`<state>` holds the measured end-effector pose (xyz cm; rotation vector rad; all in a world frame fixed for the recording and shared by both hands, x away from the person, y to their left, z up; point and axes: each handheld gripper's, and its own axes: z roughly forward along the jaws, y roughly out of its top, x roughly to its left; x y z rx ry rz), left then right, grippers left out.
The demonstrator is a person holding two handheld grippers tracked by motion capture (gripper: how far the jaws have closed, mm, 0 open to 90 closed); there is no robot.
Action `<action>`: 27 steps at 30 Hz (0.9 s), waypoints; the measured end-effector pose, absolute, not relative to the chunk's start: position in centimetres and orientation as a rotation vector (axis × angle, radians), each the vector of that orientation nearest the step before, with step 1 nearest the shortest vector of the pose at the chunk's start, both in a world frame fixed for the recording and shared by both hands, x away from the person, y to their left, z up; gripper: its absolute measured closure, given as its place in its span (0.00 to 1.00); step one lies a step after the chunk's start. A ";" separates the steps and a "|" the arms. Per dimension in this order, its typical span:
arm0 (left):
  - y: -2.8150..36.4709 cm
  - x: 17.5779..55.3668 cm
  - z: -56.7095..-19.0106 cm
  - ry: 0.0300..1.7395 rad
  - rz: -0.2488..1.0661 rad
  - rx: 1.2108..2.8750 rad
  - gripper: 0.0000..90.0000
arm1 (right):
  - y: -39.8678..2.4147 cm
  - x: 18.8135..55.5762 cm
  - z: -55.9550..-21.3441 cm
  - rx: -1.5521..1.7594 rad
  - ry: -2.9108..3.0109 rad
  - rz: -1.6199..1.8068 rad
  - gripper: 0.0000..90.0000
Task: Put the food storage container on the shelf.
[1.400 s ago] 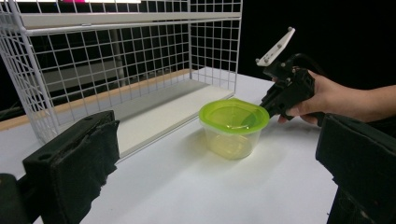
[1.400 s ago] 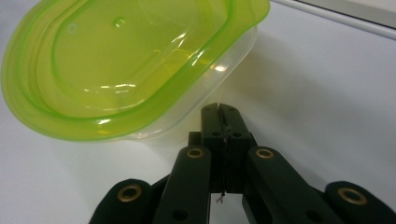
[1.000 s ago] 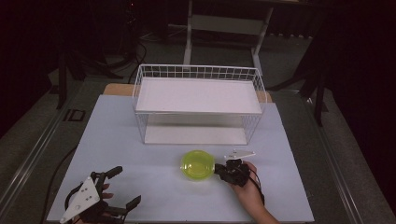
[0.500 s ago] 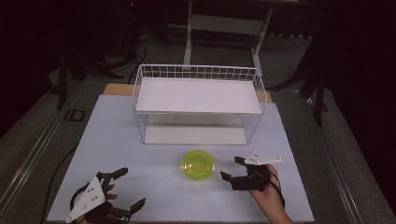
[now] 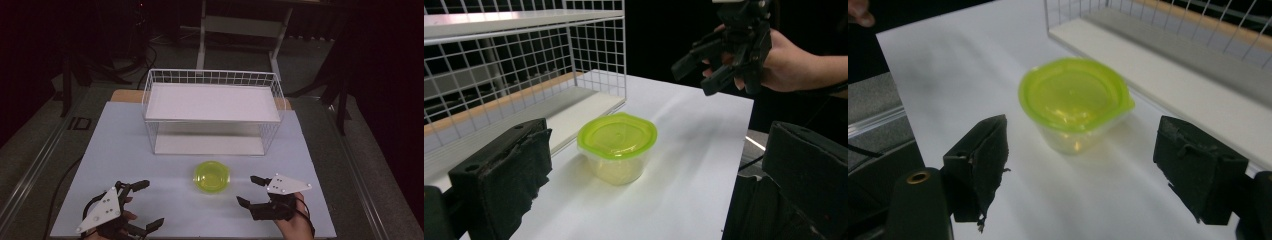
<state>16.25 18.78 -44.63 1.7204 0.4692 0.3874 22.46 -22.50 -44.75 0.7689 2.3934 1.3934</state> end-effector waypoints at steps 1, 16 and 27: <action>18.6 16.4 -44.4 0.462 0.389 1.726 0.00 | -22.4 22.4 -44.4 0.756 2.393 1.404 0.23; 15.6 19.5 -40.9 0.487 0.275 1.761 0.00 | -21.2 22.2 -40.3 0.650 2.243 1.466 0.20; 13.2 22.8 -41.2 0.551 0.251 1.802 0.00 | -20.8 24.3 -40.1 0.719 2.245 1.472 0.15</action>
